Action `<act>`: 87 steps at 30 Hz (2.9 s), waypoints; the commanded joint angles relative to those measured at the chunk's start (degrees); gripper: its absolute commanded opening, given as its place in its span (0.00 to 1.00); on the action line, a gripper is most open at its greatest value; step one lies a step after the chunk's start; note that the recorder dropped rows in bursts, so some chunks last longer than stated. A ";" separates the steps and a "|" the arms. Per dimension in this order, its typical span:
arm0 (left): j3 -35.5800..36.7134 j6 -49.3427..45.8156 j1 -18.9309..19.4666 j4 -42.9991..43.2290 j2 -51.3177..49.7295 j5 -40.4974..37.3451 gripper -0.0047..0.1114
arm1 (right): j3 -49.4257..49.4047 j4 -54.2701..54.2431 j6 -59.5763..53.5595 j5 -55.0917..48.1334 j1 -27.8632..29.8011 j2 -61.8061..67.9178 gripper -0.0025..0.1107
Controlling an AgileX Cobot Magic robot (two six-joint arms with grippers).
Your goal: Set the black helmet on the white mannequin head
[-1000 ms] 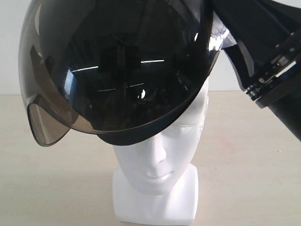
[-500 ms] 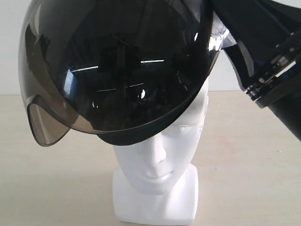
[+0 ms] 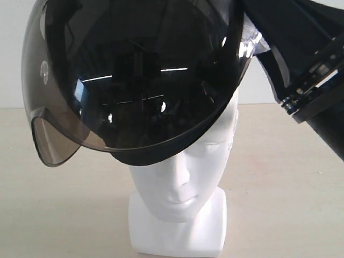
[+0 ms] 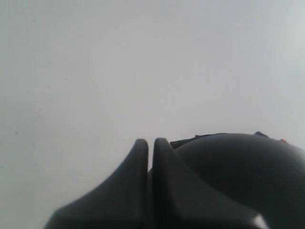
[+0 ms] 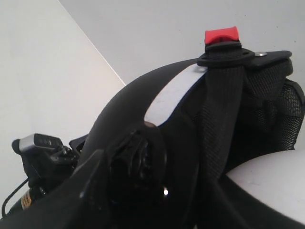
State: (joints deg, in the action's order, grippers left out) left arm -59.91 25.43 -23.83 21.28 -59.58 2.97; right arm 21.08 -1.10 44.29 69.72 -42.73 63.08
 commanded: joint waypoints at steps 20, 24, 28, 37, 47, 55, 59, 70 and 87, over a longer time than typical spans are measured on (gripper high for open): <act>-9.97 -1.53 -5.91 2.55 -7.25 -8.15 0.08 | -0.41 -7.65 -7.44 0.24 1.14 -0.59 0.02; -9.97 -3.36 -9.37 2.55 -7.59 -7.41 0.08 | -0.41 -7.90 -8.42 0.24 1.14 -0.59 0.02; -9.97 -3.36 -11.12 2.06 -8.25 -7.77 0.08 | -0.41 -8.44 -8.95 0.24 1.14 -0.59 0.02; -9.97 -5.23 -13.37 2.06 -11.52 -7.27 0.08 | -0.41 -8.67 -10.01 0.24 1.14 -0.59 0.02; -9.97 -4.84 -13.37 1.83 -13.40 -7.27 0.08 | -0.41 -9.47 -11.42 0.24 1.14 -0.59 0.02; -7.95 -4.05 -14.85 0.32 -13.65 -9.18 0.08 | -0.41 -12.59 -14.96 -1.48 1.14 -0.59 0.02; -5.46 -5.12 -17.07 0.32 -14.97 -8.68 0.08 | -0.41 -14.03 -17.05 -0.66 1.14 -0.68 0.02; -5.28 -4.78 -20.22 0.54 -16.82 -2.97 0.08 | -0.41 -20.97 -30.09 -16.93 1.14 -10.54 0.02; -12.74 -2.29 -16.38 14.63 7.71 -61.12 0.08 | 20.27 -98.84 -135.74 -50.58 0.91 -22.96 0.02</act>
State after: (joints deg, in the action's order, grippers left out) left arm -73.41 21.90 -40.32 35.17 -54.34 -55.17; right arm 39.96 -98.70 -87.74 18.19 -41.76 40.18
